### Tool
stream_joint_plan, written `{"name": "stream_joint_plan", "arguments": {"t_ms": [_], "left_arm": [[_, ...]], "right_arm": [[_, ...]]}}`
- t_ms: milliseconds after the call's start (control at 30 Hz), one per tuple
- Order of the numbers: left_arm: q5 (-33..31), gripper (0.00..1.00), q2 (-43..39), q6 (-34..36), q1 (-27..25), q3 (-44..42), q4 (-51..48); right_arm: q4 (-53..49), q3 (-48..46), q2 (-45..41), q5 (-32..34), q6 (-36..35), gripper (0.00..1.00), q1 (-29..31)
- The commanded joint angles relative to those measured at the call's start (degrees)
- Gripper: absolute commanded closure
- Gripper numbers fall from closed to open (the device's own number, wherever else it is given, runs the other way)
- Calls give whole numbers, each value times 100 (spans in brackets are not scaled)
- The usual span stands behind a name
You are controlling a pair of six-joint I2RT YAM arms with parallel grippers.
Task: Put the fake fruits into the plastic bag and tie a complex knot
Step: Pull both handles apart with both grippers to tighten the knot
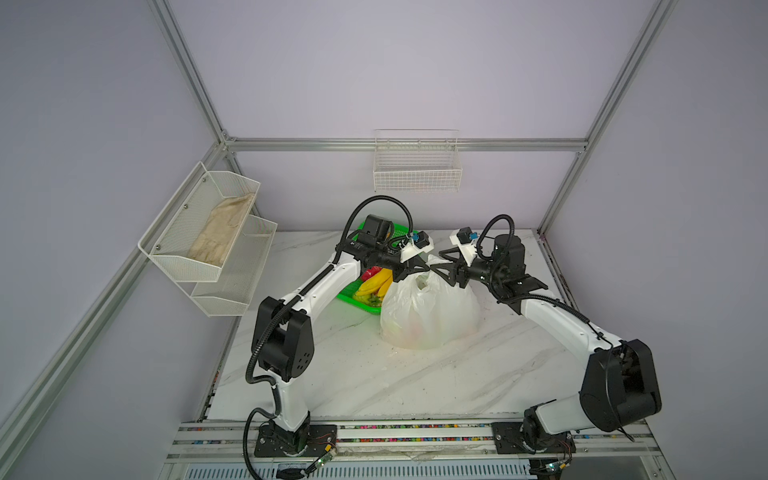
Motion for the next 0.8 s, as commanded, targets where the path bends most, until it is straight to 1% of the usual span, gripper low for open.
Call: {"name": "stream_joint_plan", "arguments": {"t_ms": [0, 200, 300, 367, 400, 500, 600, 767], "left_arm": [[54, 100, -326, 168, -4, 273, -21], [-64, 100, -297, 176, -4, 312, -50], [-204, 100, -322, 176, -4, 319, -83], [-400, 94, -366, 192, -4, 301, -223], [-534, 91, -394, 227, 3, 295, -328], [-911, 83, -481, 256, 31, 232, -504], [-1006, 76, -482, 316, 31, 273, -645], [-936, 74, -341, 307, -28, 464, -756]], "right_arm": [[-218, 187, 129, -292, -350, 48, 14], [-234, 231, 260, -371, -363, 66, 11], [-317, 240, 318, -274, -395, 82, 15], [-290, 183, 272, -155, -395, 97, 11], [-241, 144, 228, -104, -366, 100, 15], [-110, 61, 70, -68, -251, 100, 15], [-11, 1, -26, -129, -132, 100, 15], [258, -142, -119, -154, 100, 100, 16]]}}
